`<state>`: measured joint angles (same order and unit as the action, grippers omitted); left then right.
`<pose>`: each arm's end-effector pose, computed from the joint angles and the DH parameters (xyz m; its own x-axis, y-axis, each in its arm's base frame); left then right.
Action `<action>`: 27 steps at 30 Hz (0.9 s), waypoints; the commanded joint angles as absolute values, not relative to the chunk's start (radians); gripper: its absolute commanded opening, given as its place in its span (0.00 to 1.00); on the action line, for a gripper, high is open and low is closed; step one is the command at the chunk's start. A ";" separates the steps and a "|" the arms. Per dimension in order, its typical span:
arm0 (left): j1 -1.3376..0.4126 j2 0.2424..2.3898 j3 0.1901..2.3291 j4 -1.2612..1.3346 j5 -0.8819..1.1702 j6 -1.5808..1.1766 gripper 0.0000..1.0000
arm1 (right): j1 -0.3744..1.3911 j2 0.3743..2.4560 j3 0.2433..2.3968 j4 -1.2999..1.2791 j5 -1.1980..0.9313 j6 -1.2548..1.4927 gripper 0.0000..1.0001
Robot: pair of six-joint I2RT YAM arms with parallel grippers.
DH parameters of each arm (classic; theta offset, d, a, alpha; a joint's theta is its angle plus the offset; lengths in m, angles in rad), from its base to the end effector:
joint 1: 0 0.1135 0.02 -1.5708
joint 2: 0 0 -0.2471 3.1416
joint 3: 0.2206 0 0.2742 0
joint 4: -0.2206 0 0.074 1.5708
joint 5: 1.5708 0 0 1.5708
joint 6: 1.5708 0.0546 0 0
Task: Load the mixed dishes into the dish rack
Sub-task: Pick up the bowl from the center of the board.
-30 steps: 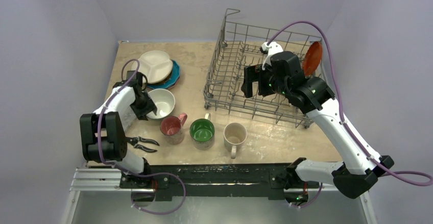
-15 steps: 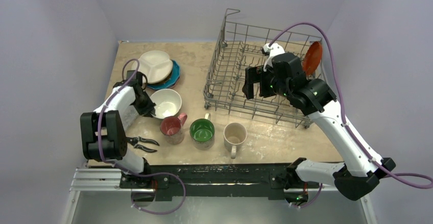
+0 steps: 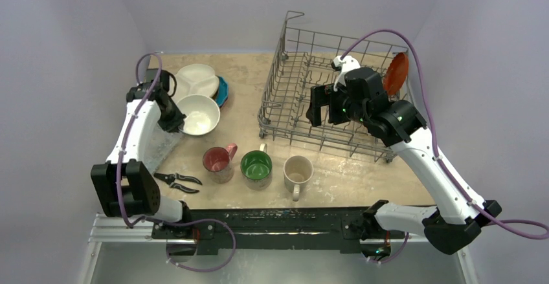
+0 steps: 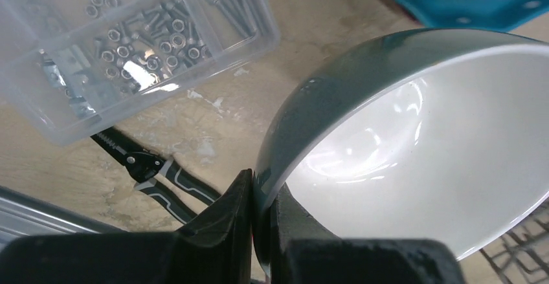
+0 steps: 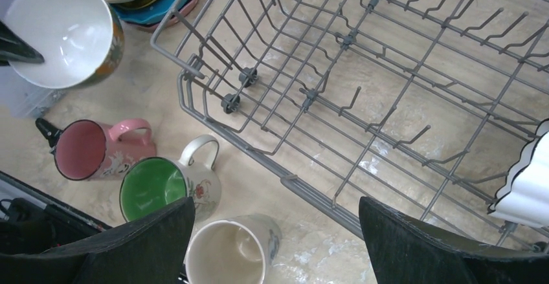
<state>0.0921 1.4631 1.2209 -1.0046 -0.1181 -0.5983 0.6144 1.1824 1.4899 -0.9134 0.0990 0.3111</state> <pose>0.3065 0.0348 0.2317 -0.7075 -0.6270 -0.3260 -0.6380 0.7651 -0.0870 0.2227 0.1505 0.4073 -0.5983 -0.0493 -0.7998 -0.3405 0.9192 0.1980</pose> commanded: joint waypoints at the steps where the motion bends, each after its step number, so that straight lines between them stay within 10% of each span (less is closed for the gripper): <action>1: 0.095 1.356 1.376 -1.035 -0.065 -0.677 0.00 | 0.612 1.163 1.496 -0.893 0.063 0.326 0.98; 17: -0.150 1.155 1.536 -0.801 0.363 -0.886 0.00 | 0.613 1.235 1.656 -0.924 -0.131 0.367 0.98; 27: -0.534 1.276 1.798 -0.800 0.019 -0.666 0.00 | 0.583 1.215 1.791 -0.906 -0.260 0.585 0.98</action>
